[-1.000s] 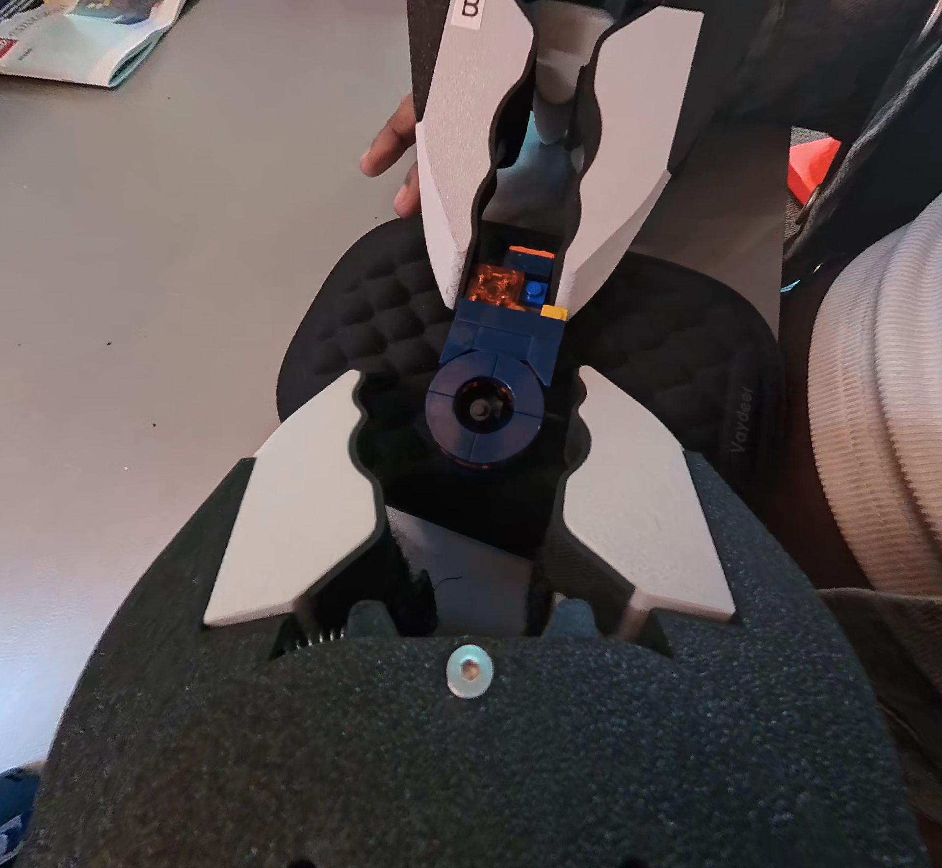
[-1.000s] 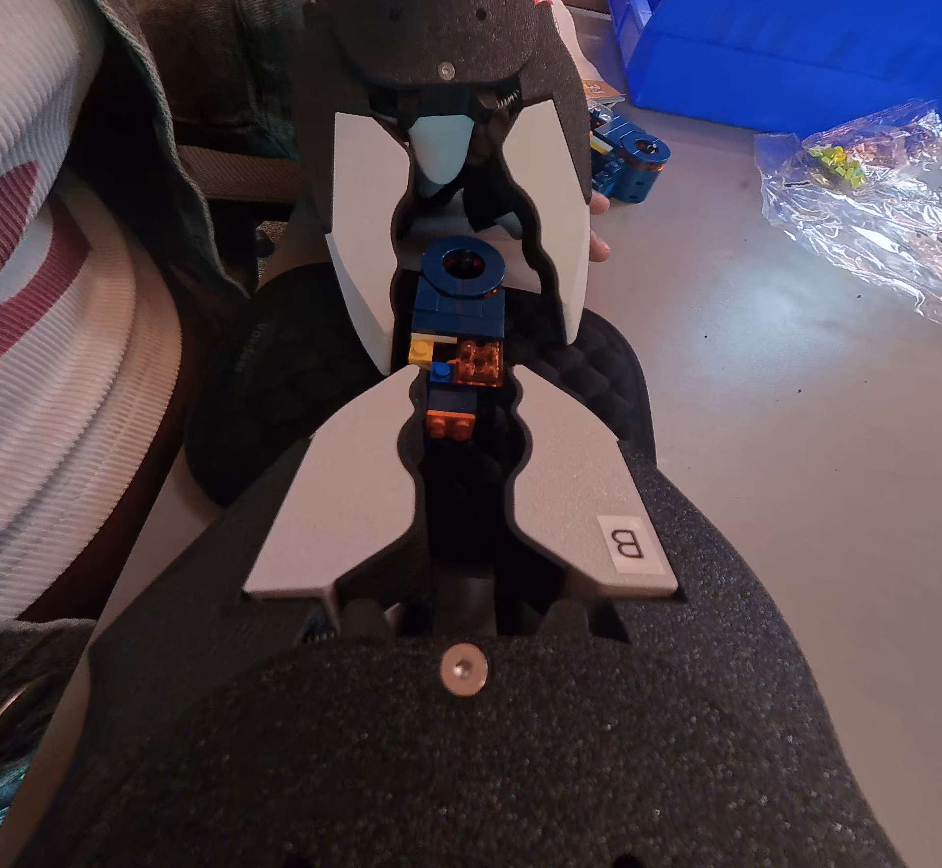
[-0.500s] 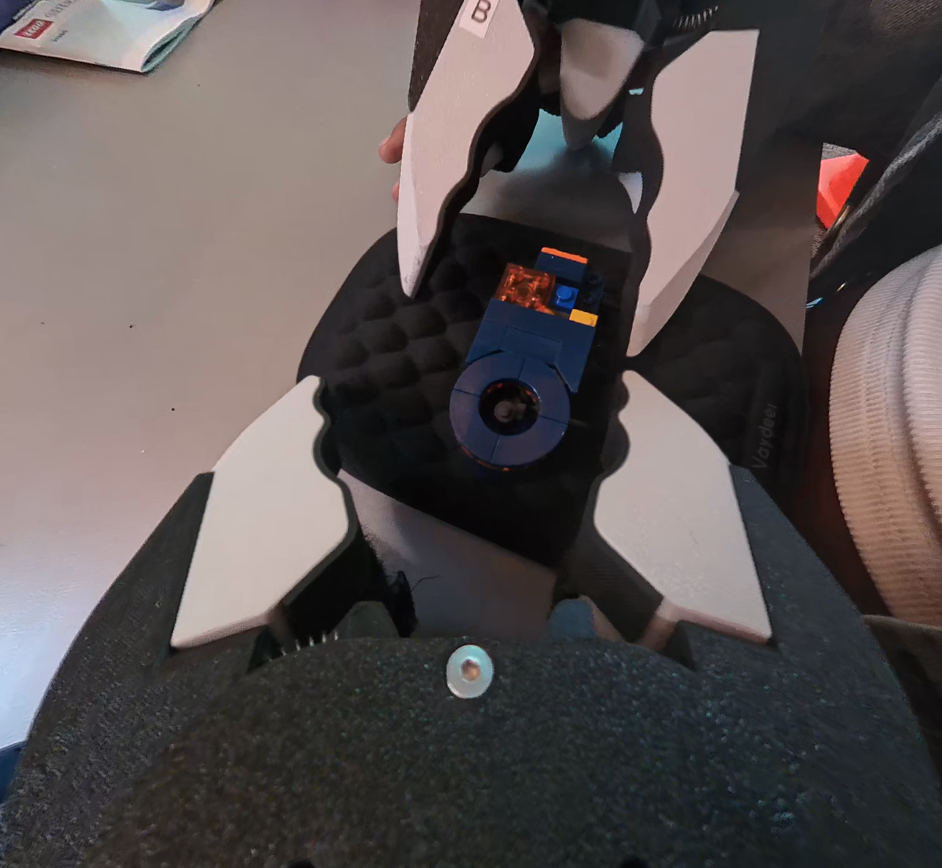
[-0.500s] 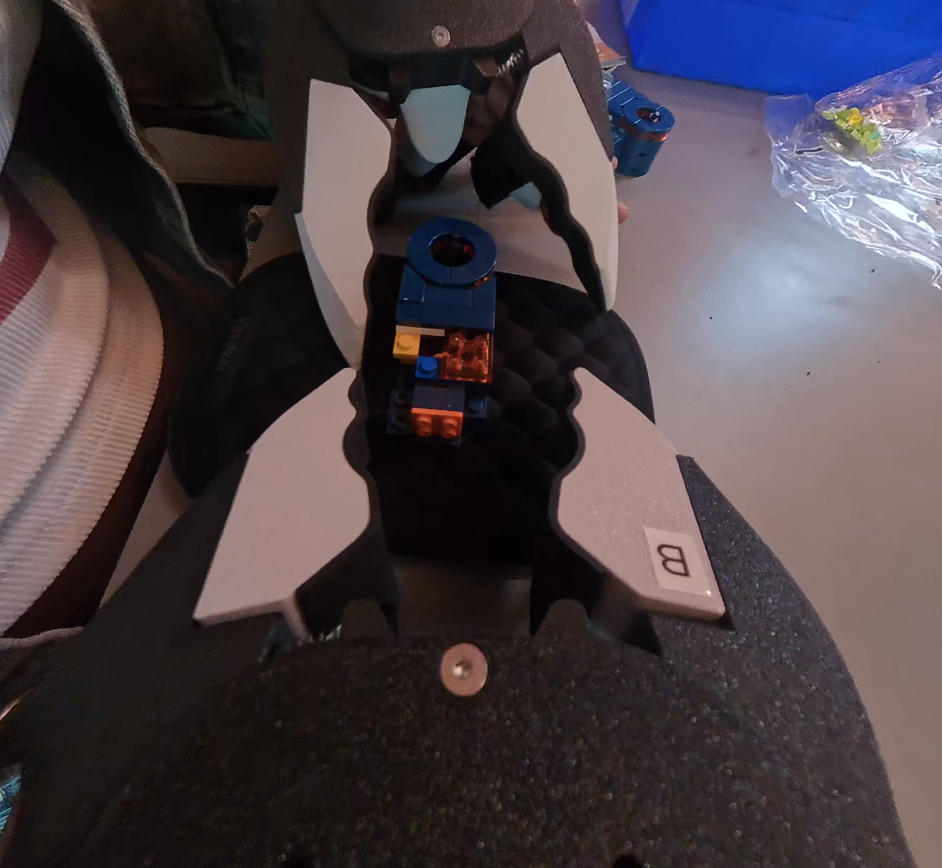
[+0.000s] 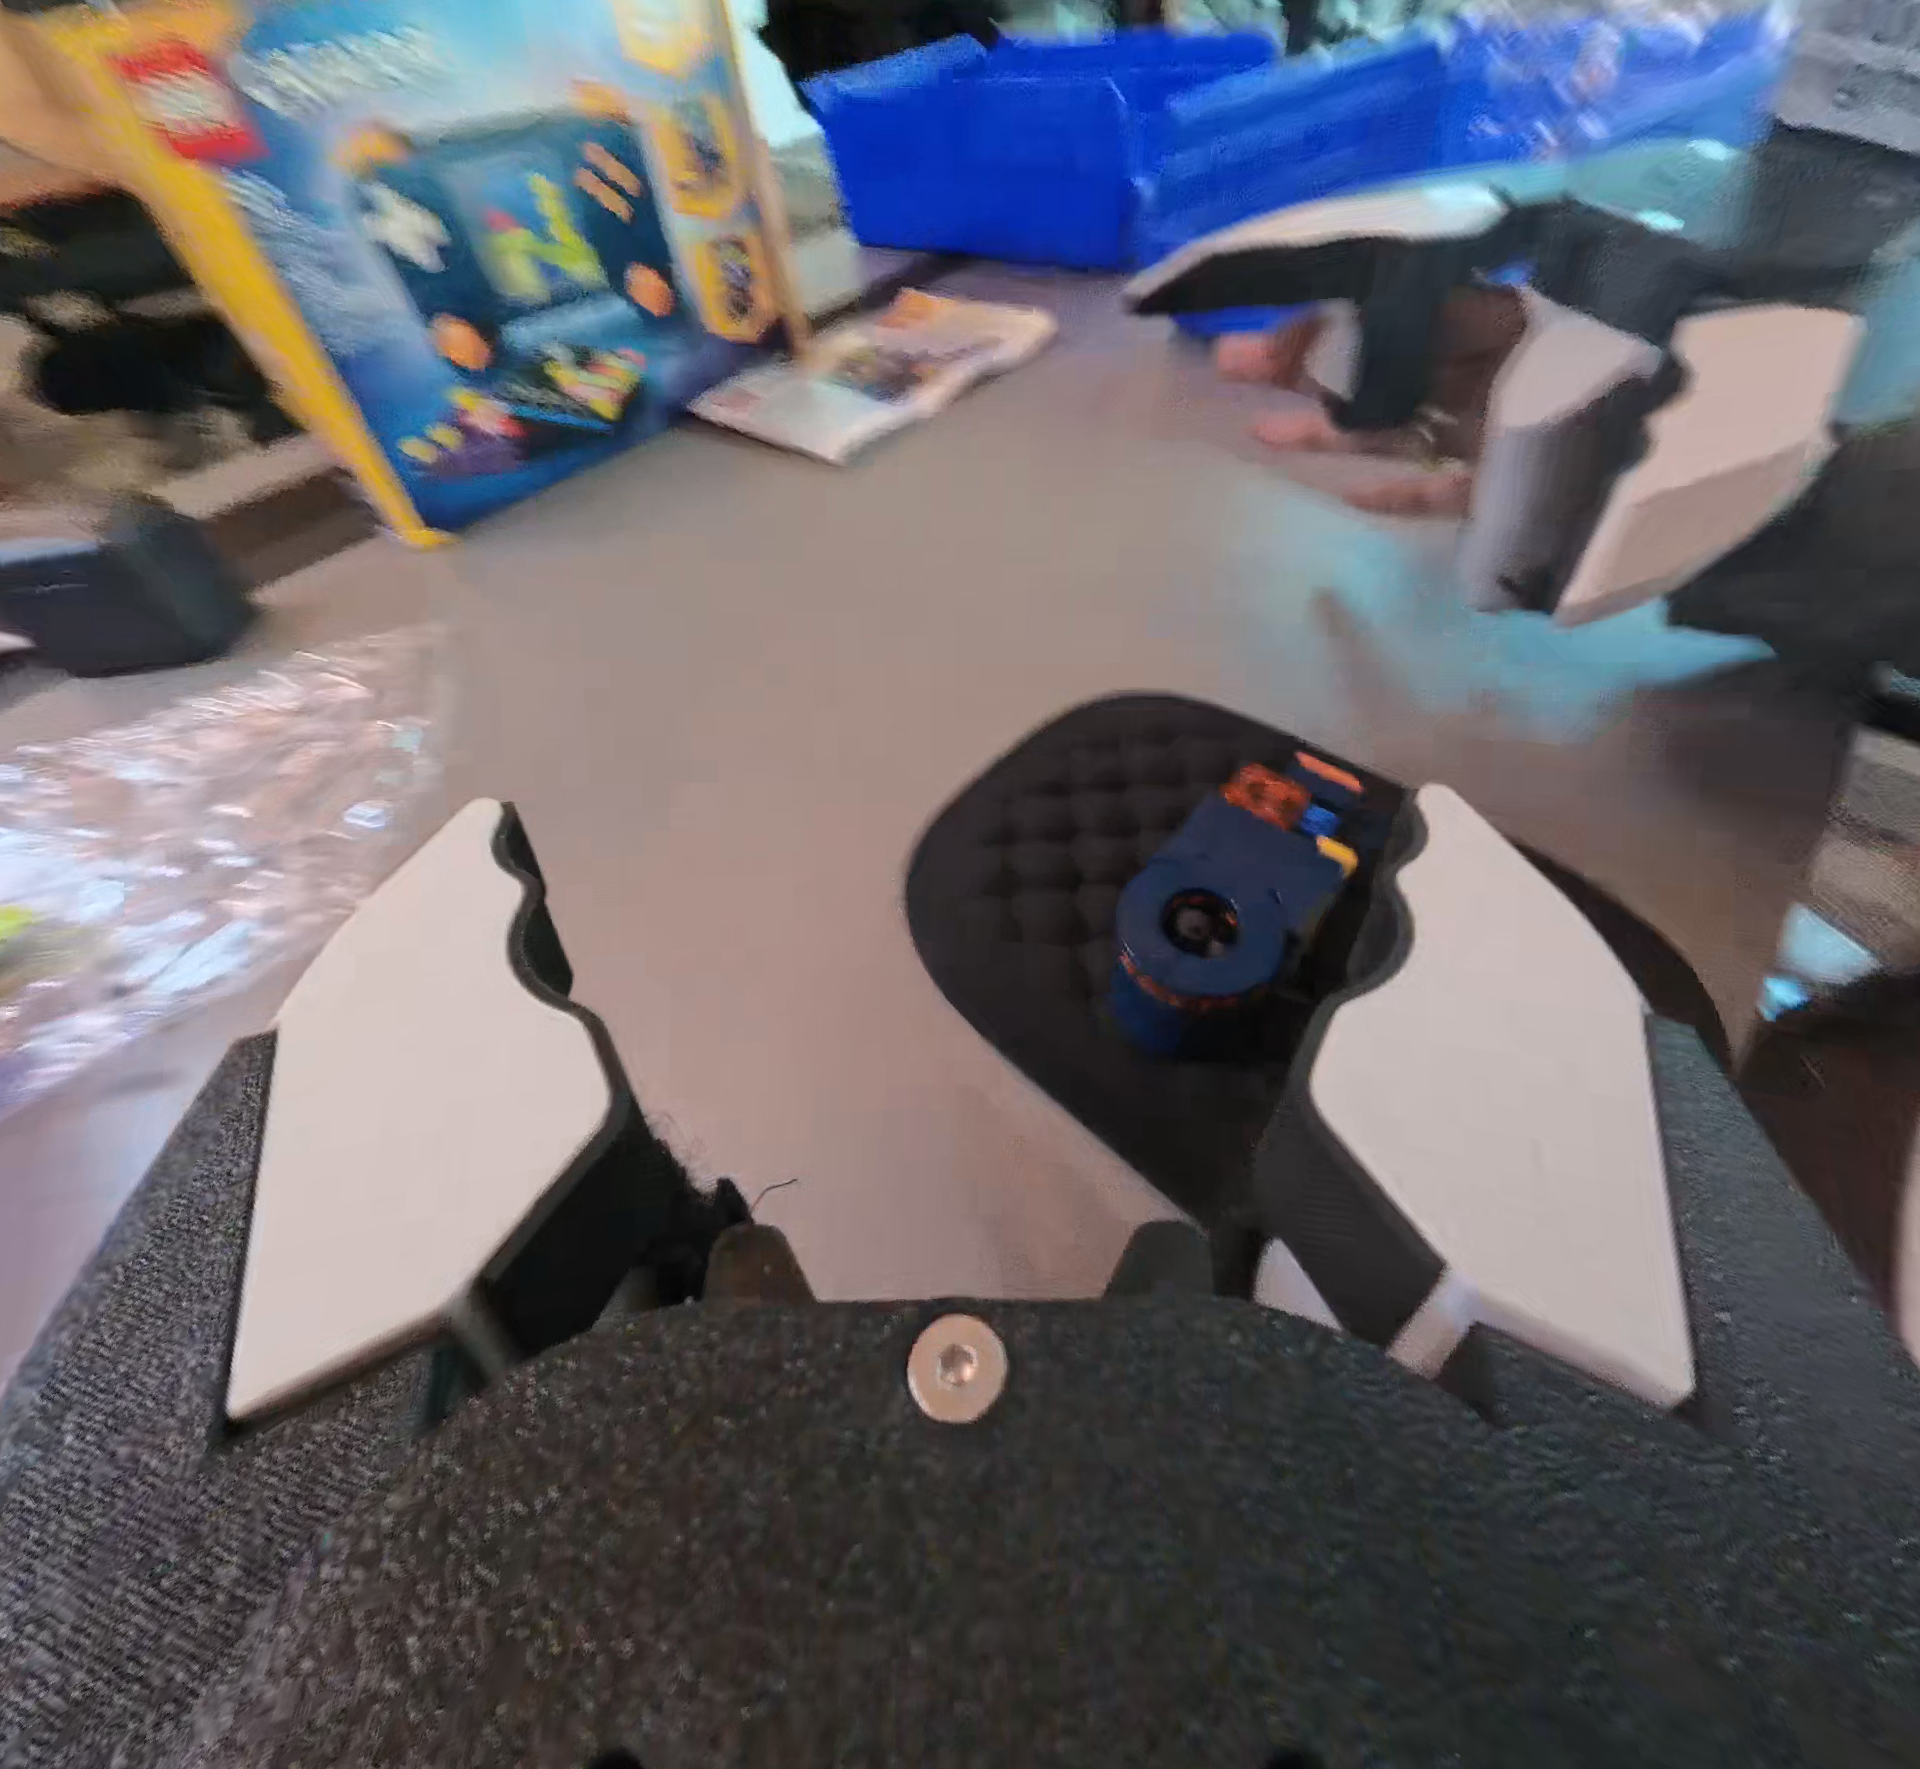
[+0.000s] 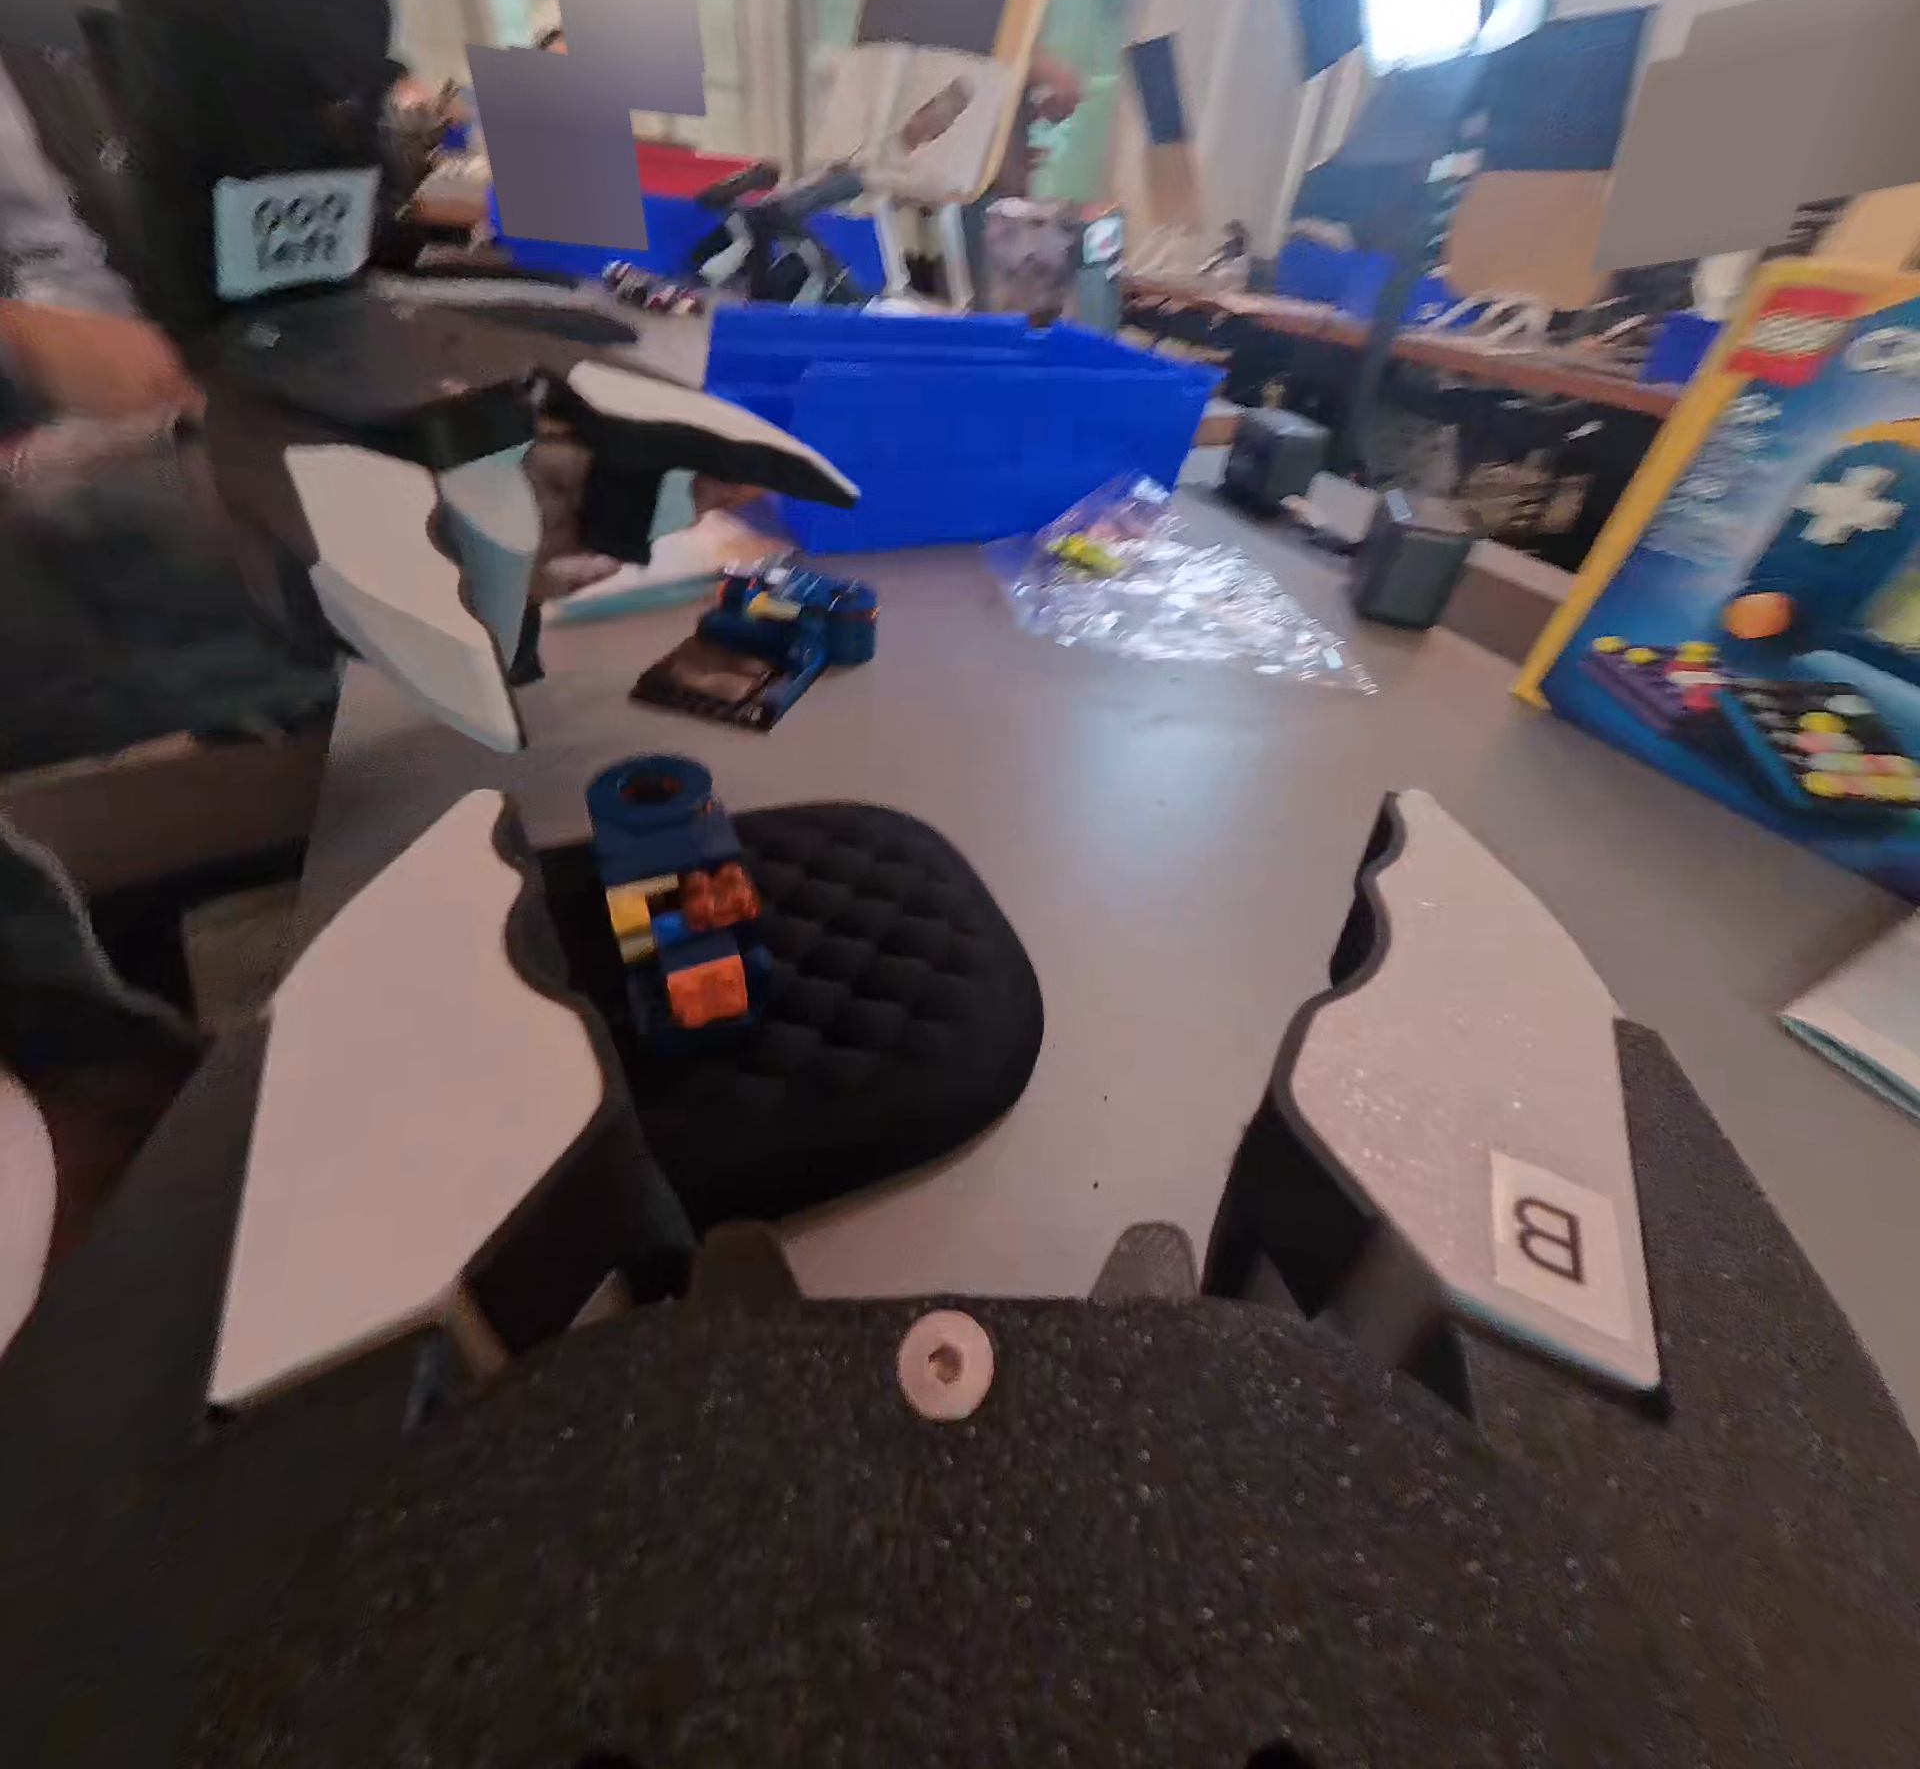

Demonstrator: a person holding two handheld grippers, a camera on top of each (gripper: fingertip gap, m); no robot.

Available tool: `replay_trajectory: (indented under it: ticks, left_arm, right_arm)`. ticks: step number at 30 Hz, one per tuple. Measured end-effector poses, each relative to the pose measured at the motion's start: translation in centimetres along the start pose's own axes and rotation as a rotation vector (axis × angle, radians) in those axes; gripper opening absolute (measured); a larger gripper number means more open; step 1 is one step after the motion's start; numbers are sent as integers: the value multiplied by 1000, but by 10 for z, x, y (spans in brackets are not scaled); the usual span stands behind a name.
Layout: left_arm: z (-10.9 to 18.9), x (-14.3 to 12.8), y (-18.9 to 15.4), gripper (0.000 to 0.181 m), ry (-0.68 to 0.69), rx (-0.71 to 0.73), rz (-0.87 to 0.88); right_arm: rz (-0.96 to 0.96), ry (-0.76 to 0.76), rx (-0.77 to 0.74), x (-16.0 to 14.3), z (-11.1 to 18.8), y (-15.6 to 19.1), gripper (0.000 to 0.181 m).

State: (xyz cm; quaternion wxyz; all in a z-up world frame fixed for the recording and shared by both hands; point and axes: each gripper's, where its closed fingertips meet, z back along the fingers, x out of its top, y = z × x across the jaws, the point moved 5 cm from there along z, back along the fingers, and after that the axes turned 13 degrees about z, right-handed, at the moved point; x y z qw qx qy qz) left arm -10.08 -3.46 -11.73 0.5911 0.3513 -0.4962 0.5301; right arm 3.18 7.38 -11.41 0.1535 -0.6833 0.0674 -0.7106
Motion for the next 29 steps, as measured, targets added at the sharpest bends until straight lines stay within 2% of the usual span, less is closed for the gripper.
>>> replay_trajectory:
  ticks: [1,2,3,4,5,6,7,8,9,14,16,19,22,25,27,29]
  left_arm:
    - [5,11,-3,146,-81,16,-7]
    - [13,24,-8,139,-199,16,-20]
    - [24,37,-10,108,-347,39,-36]
    - [37,49,-9,40,-507,94,-36]
    - [49,56,-4,0,-623,167,40]
    - [52,54,10,0,-595,312,162]
    - [45,44,18,0,-431,397,182]
    - [36,29,22,0,-230,462,138]
    - [33,16,27,0,-88,565,89]
    - [31,-6,23,0,236,775,-176]
    - [32,-7,19,0,287,843,-284]
    - [29,-10,8,0,327,886,-396]
    - [29,-11,5,0,325,899,-444]
    - [32,-14,15,0,376,971,-508]
    - [28,-18,17,0,360,936,-502]
    - [14,-15,4,0,252,782,-415]
  right_arm:
    - [-18,-39,-26,10,5,0,135]
    - [-26,-106,-26,23,10,2,119]
    - [-28,-174,-30,35,15,5,92]
    - [-28,-211,-54,44,21,6,52]
    - [-42,-207,-99,49,26,6,1]
    - [-66,-182,-171,51,29,4,0]
    - [-79,-133,-228,52,30,5,0]
    - [-62,-101,-230,55,29,12,0]
    - [-31,-89,-197,61,27,25,0]
    - [164,-152,-32,113,6,117,0]
    - [248,-129,58,122,-10,151,0]
    - [310,-104,129,124,-24,185,0]
    - [360,-5,94,116,-30,190,0]
    - [353,96,105,112,-33,186,0]
    - [366,112,115,107,-37,186,1]
    - [288,47,189,109,-41,187,1]
